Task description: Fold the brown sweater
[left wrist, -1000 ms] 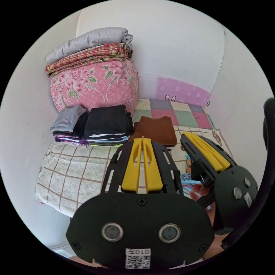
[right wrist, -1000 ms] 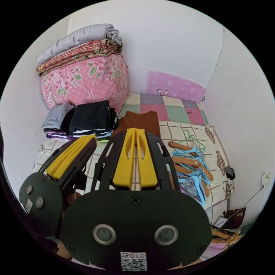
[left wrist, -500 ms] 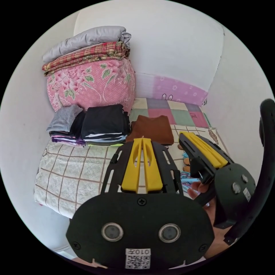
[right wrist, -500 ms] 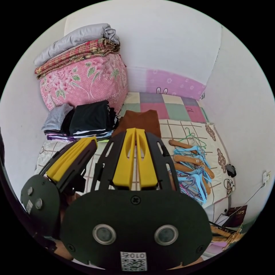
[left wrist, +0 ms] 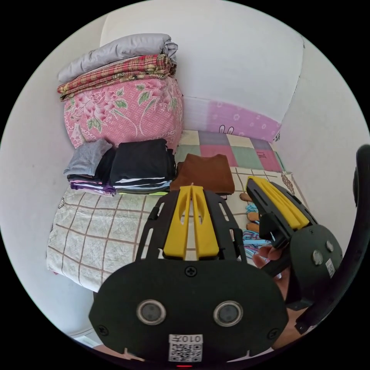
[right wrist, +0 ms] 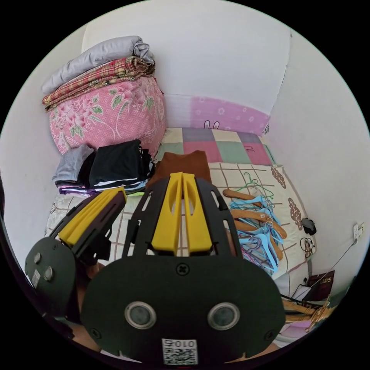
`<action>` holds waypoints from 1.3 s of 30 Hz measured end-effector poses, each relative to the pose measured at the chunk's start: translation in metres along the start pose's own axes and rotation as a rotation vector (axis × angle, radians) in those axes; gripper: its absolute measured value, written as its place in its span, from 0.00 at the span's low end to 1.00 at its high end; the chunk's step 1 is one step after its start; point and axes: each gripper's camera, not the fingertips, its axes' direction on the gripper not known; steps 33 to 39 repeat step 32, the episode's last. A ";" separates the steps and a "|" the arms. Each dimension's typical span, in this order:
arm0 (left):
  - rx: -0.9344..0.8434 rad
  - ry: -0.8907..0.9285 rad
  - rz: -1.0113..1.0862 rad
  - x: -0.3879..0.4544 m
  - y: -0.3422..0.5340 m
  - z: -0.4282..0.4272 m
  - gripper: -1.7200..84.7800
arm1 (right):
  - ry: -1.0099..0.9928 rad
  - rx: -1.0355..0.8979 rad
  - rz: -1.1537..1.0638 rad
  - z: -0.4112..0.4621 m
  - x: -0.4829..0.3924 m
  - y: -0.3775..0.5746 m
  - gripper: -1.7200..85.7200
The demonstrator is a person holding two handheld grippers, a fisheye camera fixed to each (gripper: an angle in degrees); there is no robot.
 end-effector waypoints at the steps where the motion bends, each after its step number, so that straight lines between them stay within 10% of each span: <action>1: -0.003 0.005 -0.001 0.000 0.000 0.000 0.02 | 0.007 0.011 0.006 -0.001 0.001 0.001 0.03; 39: -0.021 0.062 0.009 0.003 0.001 0.001 0.02 | -0.039 -0.068 0.077 -0.009 -0.020 0.024 0.03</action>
